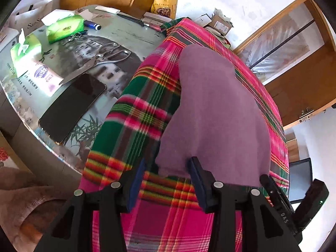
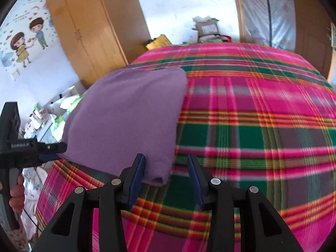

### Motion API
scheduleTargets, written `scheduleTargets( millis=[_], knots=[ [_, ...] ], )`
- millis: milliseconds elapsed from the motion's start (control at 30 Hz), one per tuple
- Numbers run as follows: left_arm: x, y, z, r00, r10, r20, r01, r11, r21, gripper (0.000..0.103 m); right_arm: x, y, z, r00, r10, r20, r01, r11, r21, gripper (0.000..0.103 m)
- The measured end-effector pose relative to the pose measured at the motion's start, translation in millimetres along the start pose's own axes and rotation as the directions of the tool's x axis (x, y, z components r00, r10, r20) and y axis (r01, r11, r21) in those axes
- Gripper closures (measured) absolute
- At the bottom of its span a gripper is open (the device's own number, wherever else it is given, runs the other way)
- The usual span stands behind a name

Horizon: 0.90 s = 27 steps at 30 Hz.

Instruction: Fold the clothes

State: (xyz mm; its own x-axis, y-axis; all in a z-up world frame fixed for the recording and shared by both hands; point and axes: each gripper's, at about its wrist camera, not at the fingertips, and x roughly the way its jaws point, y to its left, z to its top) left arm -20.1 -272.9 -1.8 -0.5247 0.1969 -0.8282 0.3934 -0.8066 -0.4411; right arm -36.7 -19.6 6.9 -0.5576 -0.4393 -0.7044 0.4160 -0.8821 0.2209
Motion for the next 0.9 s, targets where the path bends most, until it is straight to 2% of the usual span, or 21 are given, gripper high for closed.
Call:
scheduleTargets(
  millis=[100,167,333,433,767,900],
  knots=[
    [-11.3,-17.3,-17.3,0.997,0.053,0.049,-0.057,0.995,0.076,0.060,-14.8,11.3,-6.6,0.999,-0.034,0.002,0.034,0.999,-0.019,0.060],
    [-11.5,-30.5,-28.3,0.997,0.064,0.037,-0.069,0.989,0.129,0.060,-19.0,22.6,-12.3,1.000,-0.016,-0.015,0.016,0.999,-0.049,0.060],
    [-4.0,-41.2,-41.8,0.997,0.077,0.018,-0.079,0.986,0.143,0.060,-16.4,44.9,-24.5,0.998,-0.010,-0.064,0.003,0.994,-0.106,0.060],
    [-3.1,-44.6,-47.7,0.993,0.109,0.045,-0.115,0.982,0.148,0.060,-12.5,48.4,-28.2,0.996,-0.013,-0.085,0.003,0.994,-0.111,0.060],
    [5.7,-56.2,-58.8,0.990,0.130,0.047,-0.137,0.972,0.192,0.060,2.5,53.2,-36.9,0.992,-0.060,-0.112,0.049,0.994,-0.100,0.060],
    [6.6,-59.2,-61.6,0.986,0.151,0.073,-0.164,0.965,0.207,0.060,4.3,53.4,-37.6,0.992,-0.071,-0.102,0.061,0.993,-0.097,0.059]
  ],
)
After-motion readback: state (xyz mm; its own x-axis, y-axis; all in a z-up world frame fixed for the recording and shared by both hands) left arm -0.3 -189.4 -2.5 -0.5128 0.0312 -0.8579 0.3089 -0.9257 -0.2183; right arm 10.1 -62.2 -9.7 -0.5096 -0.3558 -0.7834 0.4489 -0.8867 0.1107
